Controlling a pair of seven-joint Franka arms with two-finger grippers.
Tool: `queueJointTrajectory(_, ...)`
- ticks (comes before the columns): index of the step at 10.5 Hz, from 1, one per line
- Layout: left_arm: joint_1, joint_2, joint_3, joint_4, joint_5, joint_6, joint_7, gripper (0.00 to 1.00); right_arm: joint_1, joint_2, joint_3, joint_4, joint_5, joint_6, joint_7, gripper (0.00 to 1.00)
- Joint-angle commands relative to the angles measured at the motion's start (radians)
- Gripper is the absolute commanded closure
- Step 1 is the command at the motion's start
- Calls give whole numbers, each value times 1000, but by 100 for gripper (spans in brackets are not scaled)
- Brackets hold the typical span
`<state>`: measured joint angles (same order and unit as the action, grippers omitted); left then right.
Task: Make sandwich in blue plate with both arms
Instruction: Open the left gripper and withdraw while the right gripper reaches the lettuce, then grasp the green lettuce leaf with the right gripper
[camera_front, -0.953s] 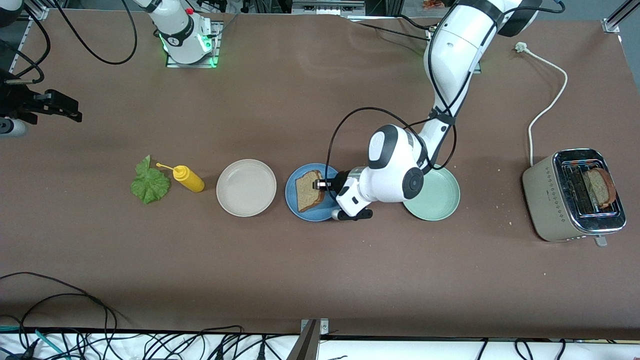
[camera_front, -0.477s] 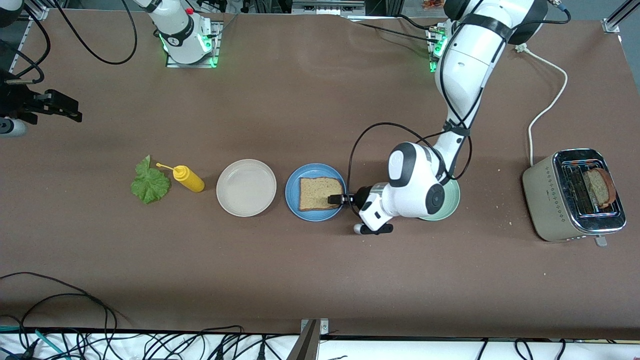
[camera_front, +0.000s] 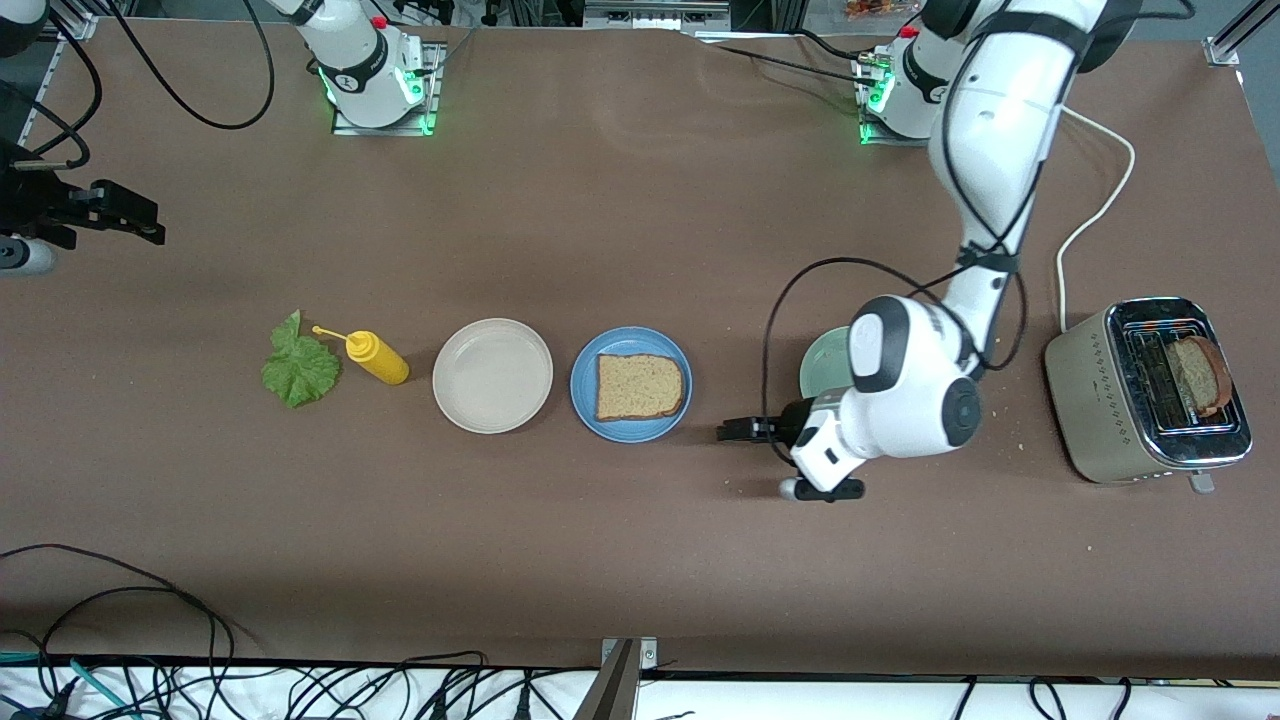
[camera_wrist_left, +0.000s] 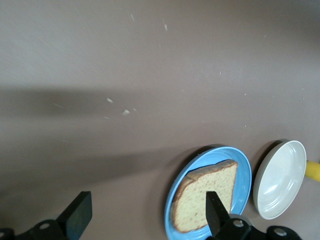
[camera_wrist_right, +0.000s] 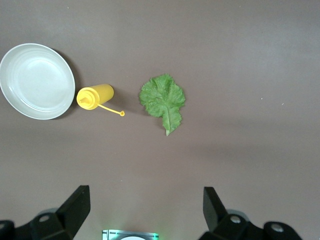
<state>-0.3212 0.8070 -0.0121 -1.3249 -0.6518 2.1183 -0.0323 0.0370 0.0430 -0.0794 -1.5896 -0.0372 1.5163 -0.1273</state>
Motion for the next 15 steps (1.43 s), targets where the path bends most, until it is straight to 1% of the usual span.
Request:
queueJointTrajectory(1,91,-260,4,-167,104,-40,22,0,-3,102,0,16,3,-12,-6,0)
queueJointTrajectory(2,115,-352,3,-251,124,-40,28,0,-5,144,0,14,2,-8,-14,0)
queueJointTrajectory(3,137,-436,4,-311,158,-44,29,0,-8,199,0,14,2,-10,-87,0)
queueJointTrajectory(4,151,-521,4,-357,243,-76,29,0,-32,248,0,14,3,-5,-195,0)
queueJointTrajectory(6,151,-630,3,-359,479,-200,28,0,-42,348,0,14,2,25,-235,0)
queueJointTrajectory(7,169,-681,1,-355,557,-284,28,0,-57,395,0,5,-3,50,-239,0)
queueJointTrajectory(8,206,-719,-3,-352,611,-352,28,0,-62,422,0,-22,-3,95,-254,0)
queueJointTrajectory(10,250,-805,-3,-352,659,-453,28,0,-63,426,0,-128,-6,261,-302,0)
queueJointTrajectory(11,254,-846,-3,-352,704,-496,28,0,-66,426,0,-198,-6,382,-316,0)
queueJointTrajectory(12,260,-873,-3,-350,739,-527,28,0,-65,425,1,-257,-3,469,-316,0)
queueJointTrajectory(13,266,-882,-3,-347,768,-540,28,0,-65,426,1,-292,-1,517,-316,0)
queueJointTrajectory(15,275,-884,-2,-315,782,-586,26,0,-59,428,3,-390,-10,673,-318,0)
